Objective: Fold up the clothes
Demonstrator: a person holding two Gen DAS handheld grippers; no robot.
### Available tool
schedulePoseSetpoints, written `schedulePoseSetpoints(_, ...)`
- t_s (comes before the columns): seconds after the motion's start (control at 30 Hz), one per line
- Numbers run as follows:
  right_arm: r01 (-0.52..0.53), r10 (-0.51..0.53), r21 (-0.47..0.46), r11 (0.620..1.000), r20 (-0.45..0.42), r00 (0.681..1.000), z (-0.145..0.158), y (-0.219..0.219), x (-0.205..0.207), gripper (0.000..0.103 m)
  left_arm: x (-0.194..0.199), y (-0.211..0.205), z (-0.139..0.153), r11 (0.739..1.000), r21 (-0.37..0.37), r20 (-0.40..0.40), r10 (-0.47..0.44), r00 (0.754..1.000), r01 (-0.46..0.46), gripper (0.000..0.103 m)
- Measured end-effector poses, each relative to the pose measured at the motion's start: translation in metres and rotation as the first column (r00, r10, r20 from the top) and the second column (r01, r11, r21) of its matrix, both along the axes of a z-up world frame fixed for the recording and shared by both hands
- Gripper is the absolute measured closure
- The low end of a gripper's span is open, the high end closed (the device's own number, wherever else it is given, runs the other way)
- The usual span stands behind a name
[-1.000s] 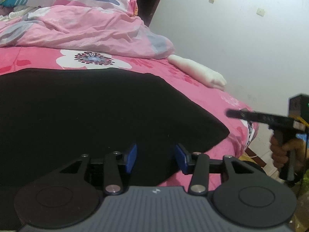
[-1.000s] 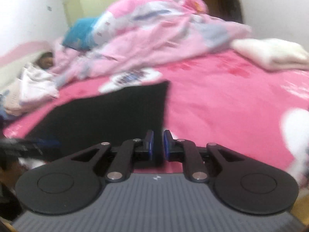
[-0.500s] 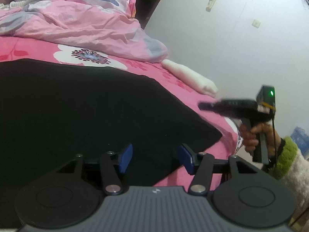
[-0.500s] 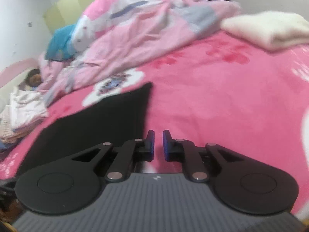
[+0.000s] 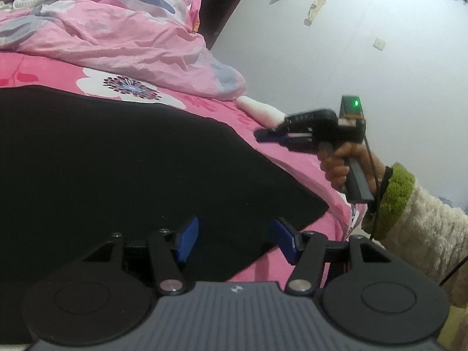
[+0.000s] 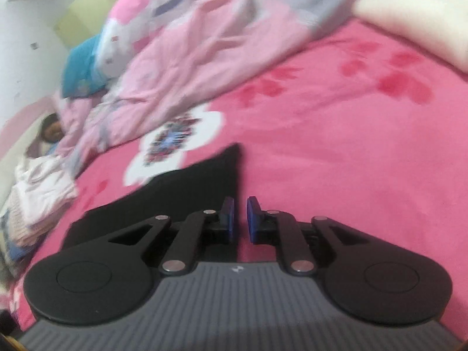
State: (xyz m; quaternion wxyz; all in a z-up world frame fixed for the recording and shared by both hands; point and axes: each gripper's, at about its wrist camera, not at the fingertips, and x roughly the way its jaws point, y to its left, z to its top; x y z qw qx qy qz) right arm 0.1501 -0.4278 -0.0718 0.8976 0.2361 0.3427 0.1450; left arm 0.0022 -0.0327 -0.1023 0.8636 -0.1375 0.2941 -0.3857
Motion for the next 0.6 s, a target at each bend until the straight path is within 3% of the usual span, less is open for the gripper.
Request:
schedulePoseSetpoints(0.1,-0.11,0.11,0.018,0.994,-0.011,0.994,0.0,0.029,0.019,0.093,0.0,0.002,0.0,1.0,-0.007,-0.002,-0.003,1.0,0.003,0.044)
schedulePoseSetpoints(0.2,-0.093,0.094,0.019,0.995,-0.059,0.994,-0.009,0.035,0.052,0.094,-0.001,0.004,-0.001,1.0,-0.016,-0.003,-0.005,1.0,0.005,0.044)
schedulePoseSetpoints(0.33,0.13,-0.124,0.065,0.989,-0.087,0.988,-0.012,-0.001,0.072,0.093,0.0,0.008,-0.002,0.999,-0.042,-0.009,-0.009,1.0,0.009,0.044)
schedulePoseSetpoints(0.4,0.168,-0.16,0.104,0.98,-0.077,0.984,-0.003,-0.009,0.066,0.093,0.0,0.01,-0.002,0.998,-0.057,-0.017,-0.005,1.0,0.004,0.044)
schedulePoseSetpoints(0.5,0.052,-0.045,0.123,0.991,-0.061,0.997,0.013,0.016,0.05,0.093,-0.001,0.018,0.0,0.995,-0.09,-0.03,0.032,0.999,-0.035,0.044)
schedulePoseSetpoints(0.6,-0.097,0.113,0.146,0.985,-0.109,0.988,0.014,0.062,0.052,0.093,-0.006,0.031,0.006,0.991,-0.107,-0.018,0.074,0.997,-0.075,0.044)
